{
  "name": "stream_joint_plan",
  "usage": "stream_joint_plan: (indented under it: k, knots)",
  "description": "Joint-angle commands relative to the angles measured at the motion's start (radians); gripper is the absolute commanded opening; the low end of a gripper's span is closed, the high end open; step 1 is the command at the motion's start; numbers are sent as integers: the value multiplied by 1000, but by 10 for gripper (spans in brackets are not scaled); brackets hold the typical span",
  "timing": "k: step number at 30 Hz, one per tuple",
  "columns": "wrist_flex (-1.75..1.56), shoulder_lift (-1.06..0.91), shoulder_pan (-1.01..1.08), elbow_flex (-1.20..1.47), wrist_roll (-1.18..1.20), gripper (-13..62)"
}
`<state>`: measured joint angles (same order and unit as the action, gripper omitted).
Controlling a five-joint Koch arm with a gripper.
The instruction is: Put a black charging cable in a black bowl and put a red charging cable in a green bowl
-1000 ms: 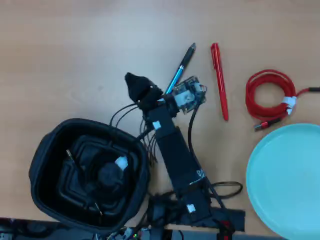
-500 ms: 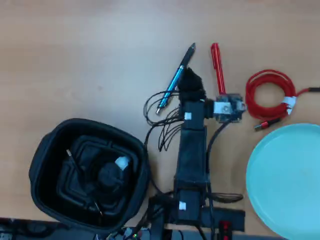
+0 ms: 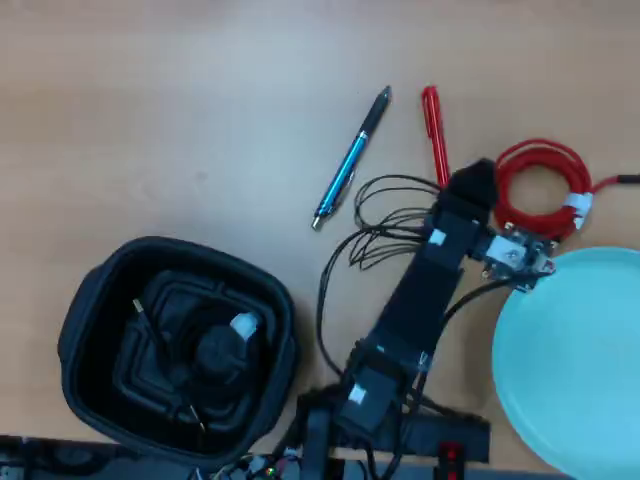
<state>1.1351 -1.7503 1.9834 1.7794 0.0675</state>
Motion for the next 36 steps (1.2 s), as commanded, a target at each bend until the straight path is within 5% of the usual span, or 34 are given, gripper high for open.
stream_joint_plan:
  k: [1,8,36]
  knots:
    - [-175,78,23,-126,101,542]
    - [-183,301,114,-247,78,542]
    - [262,546,158,-370,149,548]
